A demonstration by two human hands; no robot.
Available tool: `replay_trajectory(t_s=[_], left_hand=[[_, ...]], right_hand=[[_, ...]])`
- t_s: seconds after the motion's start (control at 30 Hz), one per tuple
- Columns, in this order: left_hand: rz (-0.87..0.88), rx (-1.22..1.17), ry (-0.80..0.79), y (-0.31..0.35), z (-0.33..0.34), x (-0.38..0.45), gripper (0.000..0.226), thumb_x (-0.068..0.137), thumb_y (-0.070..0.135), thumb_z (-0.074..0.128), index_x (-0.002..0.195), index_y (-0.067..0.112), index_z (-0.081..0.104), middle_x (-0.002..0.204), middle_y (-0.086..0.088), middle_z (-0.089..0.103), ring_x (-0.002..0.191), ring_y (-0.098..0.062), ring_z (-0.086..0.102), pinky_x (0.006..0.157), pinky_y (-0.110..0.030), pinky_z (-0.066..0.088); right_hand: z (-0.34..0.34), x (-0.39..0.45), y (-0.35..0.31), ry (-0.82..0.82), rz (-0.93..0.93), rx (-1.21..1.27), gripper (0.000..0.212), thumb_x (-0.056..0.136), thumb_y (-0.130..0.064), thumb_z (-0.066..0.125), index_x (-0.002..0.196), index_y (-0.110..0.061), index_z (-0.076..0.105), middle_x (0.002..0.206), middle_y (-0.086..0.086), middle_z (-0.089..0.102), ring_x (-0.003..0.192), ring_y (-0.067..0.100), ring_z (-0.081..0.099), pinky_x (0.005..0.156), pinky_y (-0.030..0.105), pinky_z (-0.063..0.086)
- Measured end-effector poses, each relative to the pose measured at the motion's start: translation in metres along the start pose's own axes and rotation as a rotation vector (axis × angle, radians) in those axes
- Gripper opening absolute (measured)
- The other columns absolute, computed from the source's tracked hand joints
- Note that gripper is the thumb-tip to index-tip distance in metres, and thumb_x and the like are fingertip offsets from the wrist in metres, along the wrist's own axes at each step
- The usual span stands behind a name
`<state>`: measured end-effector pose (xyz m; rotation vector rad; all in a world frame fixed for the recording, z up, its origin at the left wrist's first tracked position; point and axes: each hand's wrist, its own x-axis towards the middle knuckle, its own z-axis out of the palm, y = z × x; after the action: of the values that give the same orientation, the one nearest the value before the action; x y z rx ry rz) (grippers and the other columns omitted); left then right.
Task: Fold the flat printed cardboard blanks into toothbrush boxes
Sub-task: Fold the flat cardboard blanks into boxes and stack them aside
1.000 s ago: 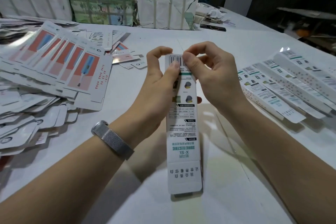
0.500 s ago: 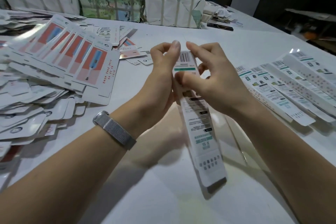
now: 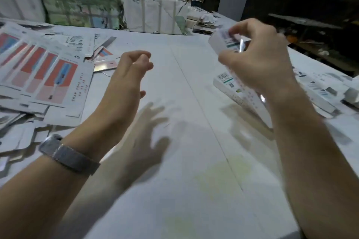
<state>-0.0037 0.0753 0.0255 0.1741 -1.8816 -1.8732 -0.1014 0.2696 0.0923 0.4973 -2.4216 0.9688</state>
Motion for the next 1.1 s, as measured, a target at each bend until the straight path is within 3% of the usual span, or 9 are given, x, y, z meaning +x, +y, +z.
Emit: replay_trajectory(t_s=[0.1, 0.23, 0.43, 0.6, 0.7, 0.77, 0.9, 1.0, 1.1], left_hand=[[-0.007, 0.061, 0.000, -0.002, -0.003, 0.001, 0.020, 0.084, 0.047, 0.046, 0.094, 0.041, 0.062, 0.112, 0.011, 0.069, 0.117, -0.010, 0.058, 0.104, -0.051, 0.045], [0.006, 0.171, -0.015, -0.001, -0.004, -0.001, 0.020, 0.084, 0.044, 0.048, 0.095, 0.041, 0.064, 0.103, 0.015, 0.071, 0.112, -0.009, 0.061, 0.101, -0.049, 0.049], [0.031, 0.274, -0.006, -0.002, -0.009, 0.000, 0.017, 0.085, 0.042, 0.050, 0.092, 0.039, 0.064, 0.104, 0.014, 0.069, 0.108, -0.006, 0.061, 0.100, -0.045, 0.048], [0.155, 0.662, 0.060, -0.008, -0.030, 0.015, 0.013, 0.096, 0.023, 0.056, 0.106, 0.028, 0.062, 0.112, 0.009, 0.065, 0.112, -0.016, 0.059, 0.091, -0.034, 0.042], [0.161, 1.137, 0.100, -0.015, -0.057, 0.024, 0.034, 0.088, 0.028, 0.062, 0.121, 0.023, 0.057, 0.124, -0.014, 0.060, 0.116, -0.039, 0.053, 0.095, -0.047, 0.043], [-0.024, 1.363, 0.135, -0.017, -0.078, 0.028, 0.051, 0.078, 0.044, 0.061, 0.125, 0.032, 0.046, 0.131, -0.020, 0.052, 0.119, -0.047, 0.047, 0.100, -0.059, 0.041], [-0.381, 1.451, 0.145, -0.016, -0.104, 0.034, 0.075, 0.061, 0.058, 0.055, 0.128, 0.040, 0.029, 0.142, -0.021, 0.041, 0.133, -0.051, 0.034, 0.107, -0.066, 0.031], [-0.353, 1.578, 0.108, -0.015, -0.104, 0.035, 0.070, 0.073, 0.054, 0.059, 0.136, 0.035, 0.033, 0.132, -0.019, 0.055, 0.122, -0.047, 0.046, 0.103, -0.055, 0.038], [-0.249, 1.579, 0.070, -0.012, -0.094, 0.032, 0.053, 0.084, 0.038, 0.062, 0.132, 0.027, 0.040, 0.109, -0.016, 0.061, 0.101, -0.042, 0.055, 0.084, -0.047, 0.049]], right_hand=[[-0.014, 0.018, 0.030, 0.031, 0.092, -0.206, 0.042, 0.076, -0.023, 0.070, 0.119, -0.028, 0.069, 0.111, 0.003, 0.066, 0.096, 0.017, 0.060, 0.090, 0.036, 0.054], [0.000, 0.028, 0.074, -0.226, 0.259, -0.432, 0.033, 0.082, -0.009, 0.064, 0.113, -0.014, 0.073, 0.116, 0.014, 0.068, 0.109, 0.034, 0.059, 0.093, 0.039, 0.051], [0.018, 0.035, 0.081, -0.152, 0.226, -0.742, 0.038, 0.088, -0.016, 0.060, 0.125, -0.026, 0.064, 0.130, 0.008, 0.049, 0.127, 0.036, 0.036, 0.101, 0.051, 0.031], [0.036, 0.011, 0.043, -0.122, -0.093, -0.439, 0.033, 0.089, -0.018, 0.060, 0.120, -0.027, 0.068, 0.119, 0.002, 0.058, 0.117, 0.028, 0.046, 0.088, 0.040, 0.043], [0.052, -0.015, 0.008, -0.176, -0.272, -0.153, 0.024, 0.089, -0.022, 0.062, 0.111, -0.024, 0.072, 0.102, -0.002, 0.064, 0.097, 0.019, 0.055, 0.087, 0.039, 0.049], [0.061, -0.033, -0.012, -0.218, -0.367, 0.021, 0.021, 0.087, -0.021, 0.066, 0.106, -0.021, 0.075, 0.093, -0.002, 0.066, 0.083, 0.014, 0.053, 0.084, 0.040, 0.050], [0.072, -0.058, -0.031, -0.303, -0.448, 0.196, 0.018, 0.087, -0.017, 0.068, 0.103, -0.018, 0.075, 0.086, -0.004, 0.065, 0.076, 0.009, 0.051, 0.079, 0.040, 0.051], [0.076, -0.068, -0.032, -0.397, -0.488, 0.222, 0.018, 0.088, -0.015, 0.067, 0.105, -0.018, 0.075, 0.084, -0.007, 0.063, 0.077, 0.009, 0.050, 0.078, 0.041, 0.050], [0.078, -0.069, -0.032, -0.404, -0.497, 0.234, 0.018, 0.089, -0.014, 0.067, 0.104, -0.017, 0.075, 0.082, -0.009, 0.060, 0.076, 0.009, 0.050, 0.078, 0.041, 0.050]])
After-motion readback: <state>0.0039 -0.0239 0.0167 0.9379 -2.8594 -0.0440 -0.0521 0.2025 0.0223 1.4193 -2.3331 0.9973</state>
